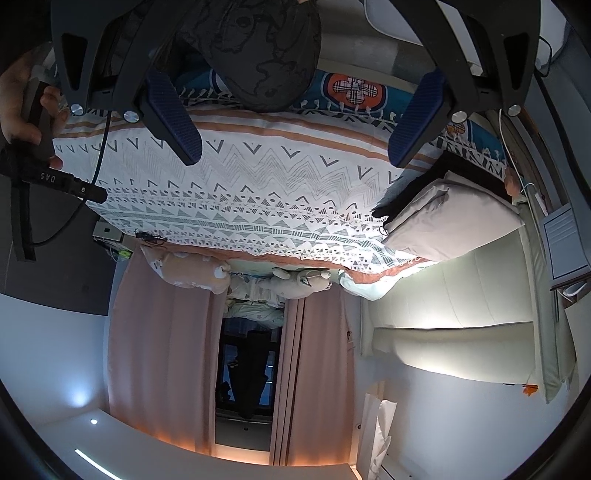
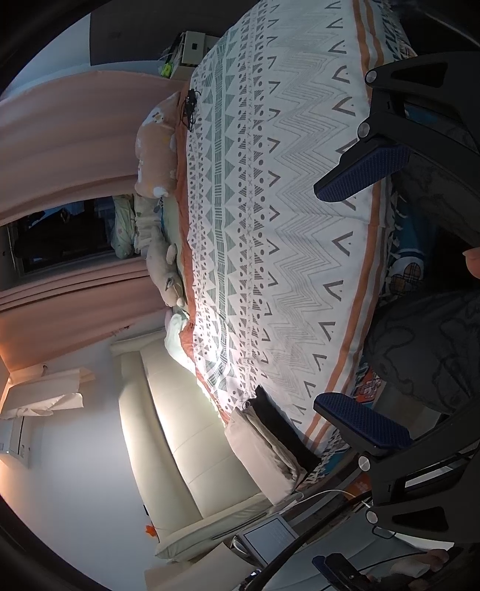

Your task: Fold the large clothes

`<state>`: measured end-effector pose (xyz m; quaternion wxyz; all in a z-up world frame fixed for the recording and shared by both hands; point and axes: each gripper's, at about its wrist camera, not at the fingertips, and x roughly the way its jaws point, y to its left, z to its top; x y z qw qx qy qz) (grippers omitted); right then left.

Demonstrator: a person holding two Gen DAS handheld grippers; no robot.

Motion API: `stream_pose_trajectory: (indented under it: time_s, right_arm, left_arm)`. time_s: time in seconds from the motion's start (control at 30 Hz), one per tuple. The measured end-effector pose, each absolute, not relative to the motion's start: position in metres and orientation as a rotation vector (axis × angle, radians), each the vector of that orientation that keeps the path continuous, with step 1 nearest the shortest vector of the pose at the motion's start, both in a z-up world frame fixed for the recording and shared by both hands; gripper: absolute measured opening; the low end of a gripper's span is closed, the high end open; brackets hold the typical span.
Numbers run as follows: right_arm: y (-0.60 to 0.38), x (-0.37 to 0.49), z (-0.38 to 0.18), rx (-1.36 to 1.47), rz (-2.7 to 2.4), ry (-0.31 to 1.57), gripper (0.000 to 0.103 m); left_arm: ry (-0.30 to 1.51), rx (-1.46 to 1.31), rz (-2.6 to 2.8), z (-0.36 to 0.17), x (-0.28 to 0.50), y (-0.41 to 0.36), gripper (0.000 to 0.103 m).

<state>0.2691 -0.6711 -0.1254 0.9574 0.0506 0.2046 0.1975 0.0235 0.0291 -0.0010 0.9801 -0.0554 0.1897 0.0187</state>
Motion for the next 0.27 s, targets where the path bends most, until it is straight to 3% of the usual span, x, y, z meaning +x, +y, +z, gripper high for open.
stream_pose_trajectory:
  time_s: [0.27]
  right_arm:
    - [-0.6672,0.273,-0.1284,0.093,0.399,0.427,0.103]
  left_arm:
    - [0.39,-0.129,0.023,-0.004,0.0237,0.0281,0.103]
